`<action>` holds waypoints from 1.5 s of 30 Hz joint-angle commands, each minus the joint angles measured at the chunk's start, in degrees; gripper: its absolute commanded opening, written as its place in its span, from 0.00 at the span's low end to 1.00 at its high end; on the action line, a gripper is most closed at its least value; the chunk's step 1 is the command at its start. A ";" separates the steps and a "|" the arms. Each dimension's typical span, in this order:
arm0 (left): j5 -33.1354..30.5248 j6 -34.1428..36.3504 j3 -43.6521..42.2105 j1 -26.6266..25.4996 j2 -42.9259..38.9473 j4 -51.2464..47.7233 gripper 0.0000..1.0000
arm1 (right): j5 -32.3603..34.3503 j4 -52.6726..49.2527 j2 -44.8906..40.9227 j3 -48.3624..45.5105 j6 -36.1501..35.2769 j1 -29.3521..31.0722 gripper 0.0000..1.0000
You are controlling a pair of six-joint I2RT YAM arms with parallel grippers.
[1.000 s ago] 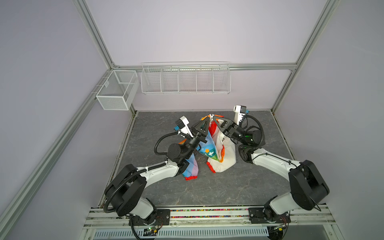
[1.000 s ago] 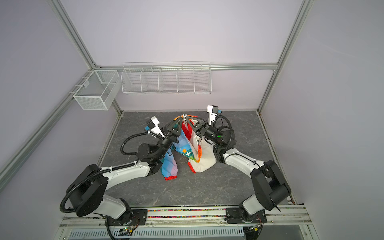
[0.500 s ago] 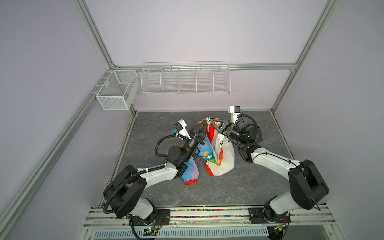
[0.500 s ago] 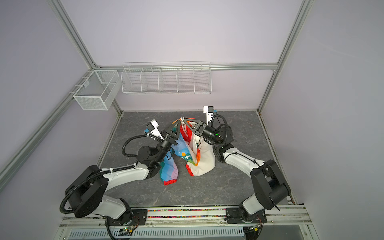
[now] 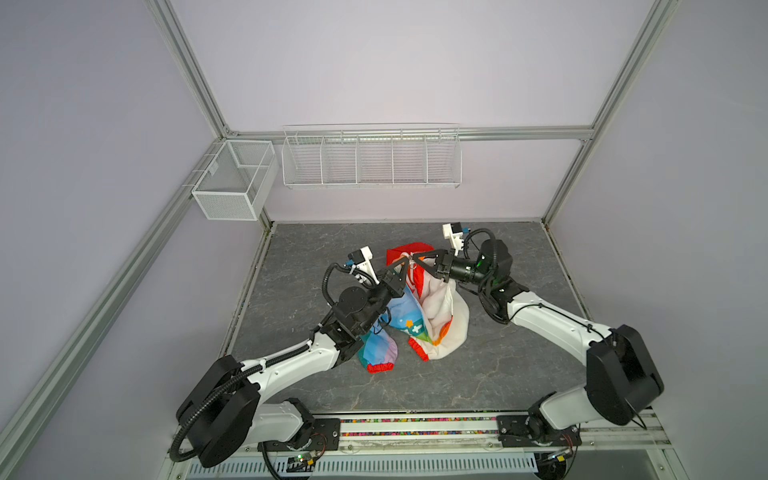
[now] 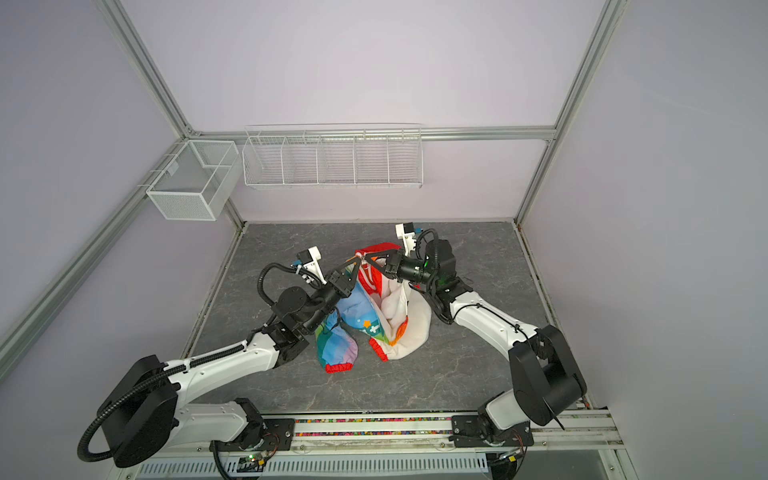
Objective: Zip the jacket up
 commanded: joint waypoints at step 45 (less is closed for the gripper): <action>13.78 -18.11 -2.32 0.77 -17.47 -38.29 0.00 | 10.83 -63.37 -12.03 9.91 -40.12 -13.40 0.84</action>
